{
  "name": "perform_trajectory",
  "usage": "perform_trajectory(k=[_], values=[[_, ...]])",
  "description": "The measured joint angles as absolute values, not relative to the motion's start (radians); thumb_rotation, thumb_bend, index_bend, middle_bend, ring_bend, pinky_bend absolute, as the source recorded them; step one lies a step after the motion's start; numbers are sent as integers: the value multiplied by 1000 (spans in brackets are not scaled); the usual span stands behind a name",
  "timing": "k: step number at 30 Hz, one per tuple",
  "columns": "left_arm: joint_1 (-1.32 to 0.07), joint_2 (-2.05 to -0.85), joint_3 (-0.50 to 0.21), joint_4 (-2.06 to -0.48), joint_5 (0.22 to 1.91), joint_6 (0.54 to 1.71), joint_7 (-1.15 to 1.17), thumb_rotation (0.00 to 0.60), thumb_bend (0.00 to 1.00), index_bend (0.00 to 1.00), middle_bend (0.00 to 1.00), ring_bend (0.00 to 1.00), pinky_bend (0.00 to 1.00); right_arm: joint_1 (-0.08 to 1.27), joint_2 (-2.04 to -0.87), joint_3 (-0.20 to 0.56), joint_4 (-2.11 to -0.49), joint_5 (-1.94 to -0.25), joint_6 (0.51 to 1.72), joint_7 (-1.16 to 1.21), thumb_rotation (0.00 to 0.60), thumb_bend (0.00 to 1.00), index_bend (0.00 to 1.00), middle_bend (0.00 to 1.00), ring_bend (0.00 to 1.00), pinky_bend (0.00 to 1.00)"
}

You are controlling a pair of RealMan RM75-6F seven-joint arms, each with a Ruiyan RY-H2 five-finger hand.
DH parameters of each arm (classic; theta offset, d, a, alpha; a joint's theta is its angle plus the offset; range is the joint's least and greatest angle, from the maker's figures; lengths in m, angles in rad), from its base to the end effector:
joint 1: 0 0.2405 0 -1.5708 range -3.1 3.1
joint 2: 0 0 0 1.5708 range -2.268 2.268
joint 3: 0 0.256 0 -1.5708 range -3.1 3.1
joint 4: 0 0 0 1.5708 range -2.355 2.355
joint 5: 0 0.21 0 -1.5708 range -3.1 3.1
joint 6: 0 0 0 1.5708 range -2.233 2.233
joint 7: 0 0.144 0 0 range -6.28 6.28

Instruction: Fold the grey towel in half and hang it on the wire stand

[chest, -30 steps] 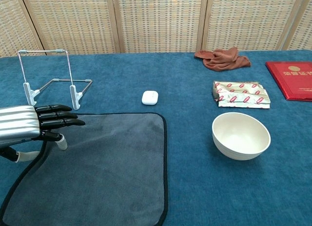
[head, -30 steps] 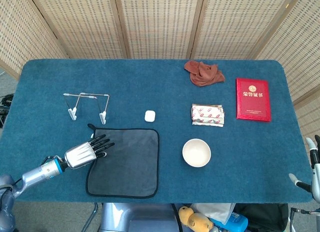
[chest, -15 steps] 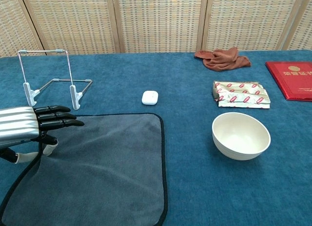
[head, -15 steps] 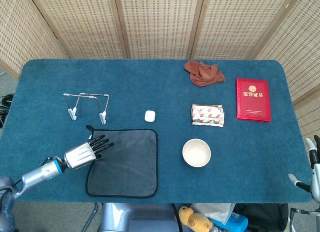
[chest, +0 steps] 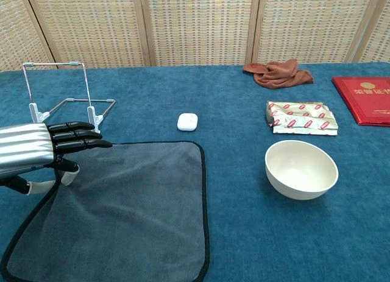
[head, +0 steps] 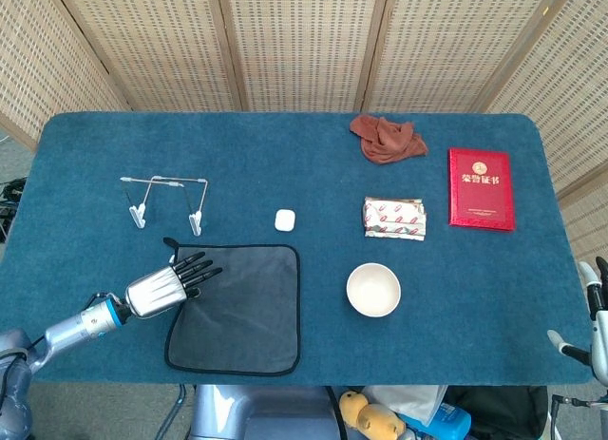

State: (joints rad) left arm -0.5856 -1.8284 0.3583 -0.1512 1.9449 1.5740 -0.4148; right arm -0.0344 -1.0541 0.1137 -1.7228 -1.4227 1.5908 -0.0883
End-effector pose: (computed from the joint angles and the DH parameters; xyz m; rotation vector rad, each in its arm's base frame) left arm -0.2871 0.3058 0.0034 -2.4362 -0.0736 -0.9203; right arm -0.3131 -0.1544 0.1963 1.1830 -0.8465 0.8425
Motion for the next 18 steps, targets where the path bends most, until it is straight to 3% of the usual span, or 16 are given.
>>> perform_trajectory(k=[18], values=[[-720,-1855,341,-211,1947,1610,-365,600,434,671,0,0,18,-30,-1044,112,-1725,-1417,1574,-65,600,0,49,0,0,0]])
